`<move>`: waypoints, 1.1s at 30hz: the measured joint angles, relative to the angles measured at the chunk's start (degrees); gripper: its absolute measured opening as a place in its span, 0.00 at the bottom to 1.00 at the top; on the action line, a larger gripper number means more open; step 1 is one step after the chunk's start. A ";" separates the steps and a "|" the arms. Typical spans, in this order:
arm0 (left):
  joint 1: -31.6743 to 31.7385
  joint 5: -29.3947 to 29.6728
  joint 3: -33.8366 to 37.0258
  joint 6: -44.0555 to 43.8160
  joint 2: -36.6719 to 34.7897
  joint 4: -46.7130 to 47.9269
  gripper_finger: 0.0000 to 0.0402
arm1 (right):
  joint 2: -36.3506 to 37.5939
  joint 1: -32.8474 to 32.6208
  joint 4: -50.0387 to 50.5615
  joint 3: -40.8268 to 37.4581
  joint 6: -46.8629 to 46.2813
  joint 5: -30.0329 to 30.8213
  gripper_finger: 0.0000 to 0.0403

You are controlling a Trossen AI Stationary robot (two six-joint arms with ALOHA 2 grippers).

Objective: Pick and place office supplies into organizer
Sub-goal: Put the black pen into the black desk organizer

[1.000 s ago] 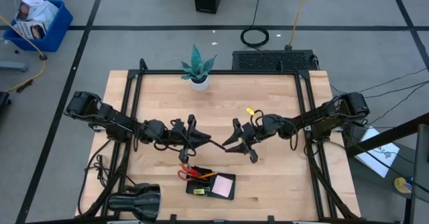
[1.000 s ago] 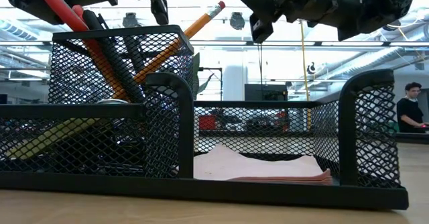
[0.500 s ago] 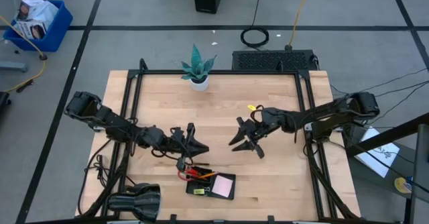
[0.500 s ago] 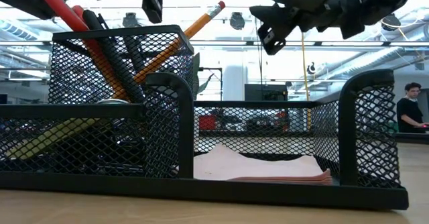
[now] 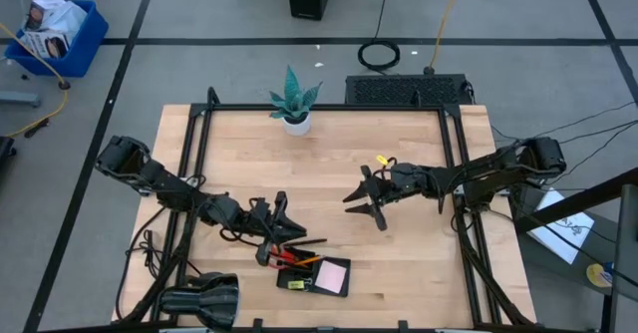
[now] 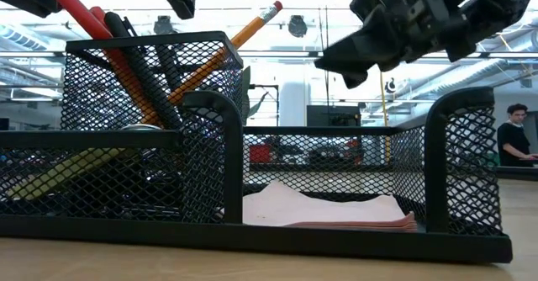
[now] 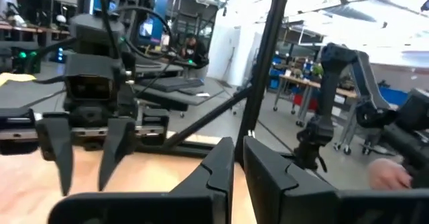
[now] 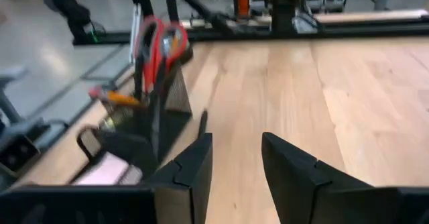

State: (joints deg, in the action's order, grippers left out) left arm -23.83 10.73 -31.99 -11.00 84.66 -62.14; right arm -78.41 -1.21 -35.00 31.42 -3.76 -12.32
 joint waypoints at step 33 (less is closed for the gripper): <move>0.08 0.21 0.00 5.42 -11.74 17.80 0.10 | -32.92 -11.82 -13.99 10.38 9.80 15.23 0.57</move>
State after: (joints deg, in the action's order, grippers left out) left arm -23.75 10.94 -31.99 -5.58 72.93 -44.34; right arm -111.33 -13.03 -48.99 41.80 6.04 2.91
